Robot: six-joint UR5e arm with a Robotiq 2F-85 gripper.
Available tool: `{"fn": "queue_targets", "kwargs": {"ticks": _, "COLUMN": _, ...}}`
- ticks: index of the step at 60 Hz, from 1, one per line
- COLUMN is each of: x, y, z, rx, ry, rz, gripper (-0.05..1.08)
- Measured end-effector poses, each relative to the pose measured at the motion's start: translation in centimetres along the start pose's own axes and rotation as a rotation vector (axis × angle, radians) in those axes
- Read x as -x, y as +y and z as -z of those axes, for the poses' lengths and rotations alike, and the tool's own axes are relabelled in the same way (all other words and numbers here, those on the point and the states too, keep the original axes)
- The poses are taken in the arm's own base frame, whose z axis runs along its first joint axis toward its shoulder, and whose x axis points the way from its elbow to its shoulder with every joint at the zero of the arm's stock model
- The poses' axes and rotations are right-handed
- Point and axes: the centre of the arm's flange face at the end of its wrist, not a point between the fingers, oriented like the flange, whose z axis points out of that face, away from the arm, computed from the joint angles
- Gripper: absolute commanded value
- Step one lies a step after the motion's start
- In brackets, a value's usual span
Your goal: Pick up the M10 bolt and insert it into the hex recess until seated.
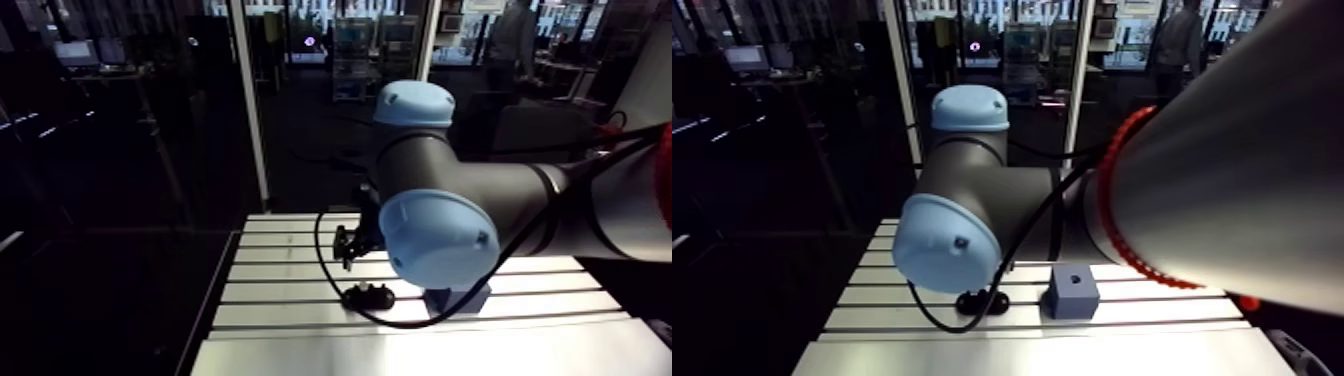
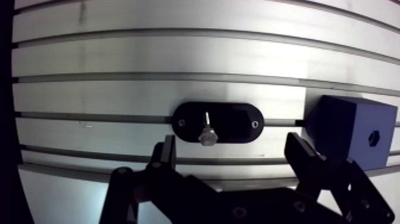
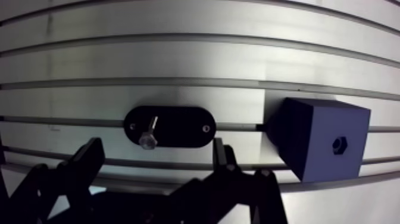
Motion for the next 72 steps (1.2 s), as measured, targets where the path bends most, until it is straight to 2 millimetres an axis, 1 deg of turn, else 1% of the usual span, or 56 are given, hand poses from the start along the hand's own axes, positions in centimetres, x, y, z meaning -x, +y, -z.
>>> {"fn": "queue_targets", "kwargs": {"ticks": 25, "x": 0.9, "y": -0.6, "z": -1.6, "rx": -0.004, "ry": -0.016, "rz": 0.010, "gripper": 0.02}}
{"fn": "queue_targets", "kwargs": {"ticks": 27, "x": 0.9, "y": -0.6, "z": -1.7, "rx": -0.004, "ry": -0.016, "rz": 0.011, "gripper": 0.03}}
{"fn": "queue_targets", "kwargs": {"ticks": 28, "x": 0.9, "y": -0.6, "z": -1.8, "rx": -0.004, "ry": -0.016, "rz": 0.011, "gripper": 0.06}}
{"fn": "queue_targets", "kwargs": {"ticks": 29, "x": 0.9, "y": -0.6, "z": -1.9, "rx": -0.004, "ry": -0.016, "rz": 0.011, "gripper": 0.06}}
{"fn": "queue_targets", "kwargs": {"ticks": 30, "x": 0.8, "y": -0.6, "z": -1.9, "rx": -0.004, "ry": -0.015, "rz": 0.011, "gripper": 0.09}}
{"fn": "queue_targets", "kwargs": {"ticks": 35, "x": 0.8, "y": -0.7, "z": -2.2, "rx": -0.004, "ry": -0.012, "rz": 0.013, "gripper": 0.11}}
{"fn": "queue_targets", "kwargs": {"ticks": 43, "x": 0.7, "y": -0.9, "z": -2.5, "rx": -0.004, "ry": -0.009, "rz": 0.019, "gripper": 0.22}}
{"fn": "queue_targets", "kwargs": {"ticks": 60, "x": 0.8, "y": -1.2, "z": -3.0, "rx": -0.008, "ry": -0.012, "rz": 0.026, "gripper": 0.32}}
{"fn": "queue_targets", "kwargs": {"ticks": 66, "x": 0.9, "y": -1.3, "z": -3.1, "rx": -0.008, "ry": -0.015, "rz": 0.027, "gripper": 0.38}}
{"fn": "queue_targets", "kwargs": {"ticks": 72, "x": 0.9, "y": -1.3, "z": -3.2, "rx": -0.007, "ry": -0.017, "rz": 0.027, "gripper": 0.40}}
